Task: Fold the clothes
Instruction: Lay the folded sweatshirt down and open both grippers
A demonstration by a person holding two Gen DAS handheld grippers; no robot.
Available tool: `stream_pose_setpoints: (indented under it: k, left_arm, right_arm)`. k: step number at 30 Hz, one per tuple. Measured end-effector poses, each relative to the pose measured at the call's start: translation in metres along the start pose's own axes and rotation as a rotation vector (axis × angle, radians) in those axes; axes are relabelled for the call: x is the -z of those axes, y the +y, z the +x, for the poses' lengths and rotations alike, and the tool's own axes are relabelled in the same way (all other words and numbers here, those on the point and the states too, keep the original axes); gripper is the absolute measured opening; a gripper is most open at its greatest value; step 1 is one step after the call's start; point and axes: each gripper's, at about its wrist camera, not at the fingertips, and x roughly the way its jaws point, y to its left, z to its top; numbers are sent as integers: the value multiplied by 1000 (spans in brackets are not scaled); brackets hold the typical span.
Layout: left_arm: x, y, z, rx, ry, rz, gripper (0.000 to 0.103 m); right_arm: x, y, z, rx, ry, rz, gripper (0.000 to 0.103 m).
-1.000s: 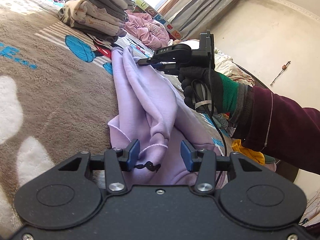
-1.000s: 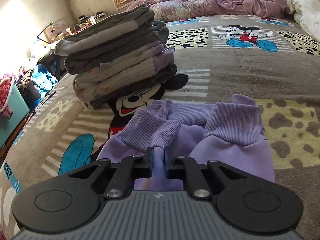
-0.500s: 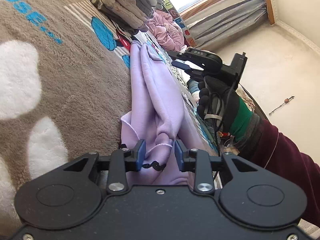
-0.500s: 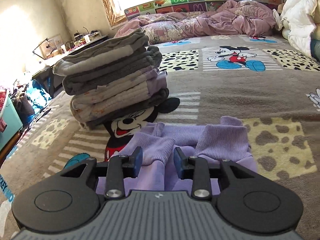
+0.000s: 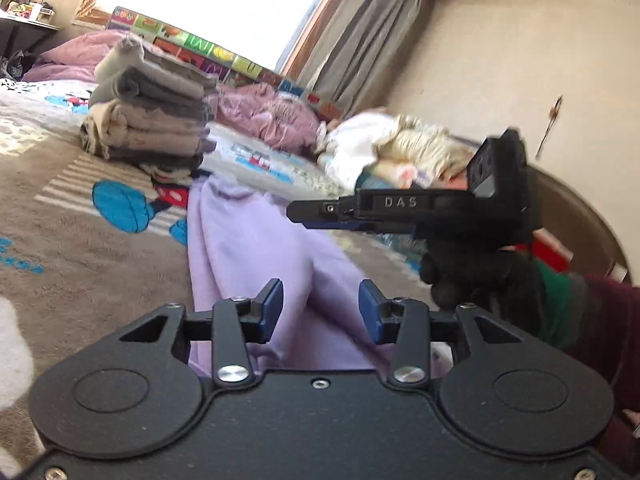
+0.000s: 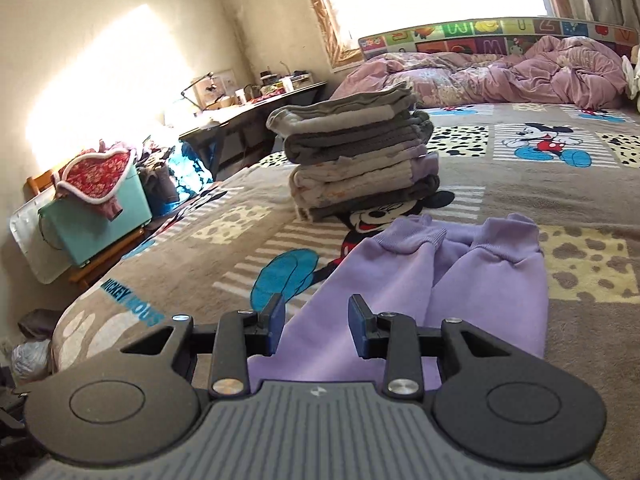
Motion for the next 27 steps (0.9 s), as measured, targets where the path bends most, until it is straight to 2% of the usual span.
stream_pose_setpoints:
  k: [1, 2, 4, 5, 7, 10, 11, 13, 14, 16, 18, 20, 24, 27]
  left_arm:
    - [4, 4, 8, -37, 40, -7, 37]
    - [8, 7, 17, -75, 80, -13, 24]
    - [15, 14, 32, -145, 154, -26, 22]
    - [13, 13, 28, -138, 140, -31, 22]
    - [11, 6, 18, -121, 92, 3, 22]
    - [12, 11, 12, -123, 81, -39, 22]
    - [10, 14, 6, -119, 59, -69, 23]
    - [6, 21, -6, -116, 20, -142, 43]
    - [4, 25, -12, -116, 3, -184, 57]
    - [1, 34, -25, -116, -29, -263, 58]
    - [2, 36, -34, -123, -26, -295, 62]
    - [3, 38, -43, -129, -21, -325, 63]
    - [12, 30, -47, -121, 38, -338, 63]
    - [16, 24, -55, -140, 23, -313, 63]
  right_arm:
    - [8, 4, 6, -2, 32, -15, 34]
    - [16, 4, 17, 14, 79, -19, 34]
    - [33, 3, 40, 44, 173, -26, 34]
    - [39, 3, 46, 55, 199, -33, 34]
    - [36, 8, 38, 50, 168, -17, 35]
    - [26, 7, 7, -10, 95, 69, 35]
    - [21, 2, -8, -30, 56, 113, 36]
    - [22, -13, -38, -23, -20, 180, 42]
    - [24, -21, -55, -12, -61, 214, 46]
    - [37, -46, -88, 37, -124, 307, 52]
    - [62, -63, -107, 69, -145, 363, 54]
    - [89, -75, -126, 95, -155, 409, 57]
    - [140, -69, -131, 90, -99, 445, 60]
    - [162, -49, -129, 102, -68, 385, 60]
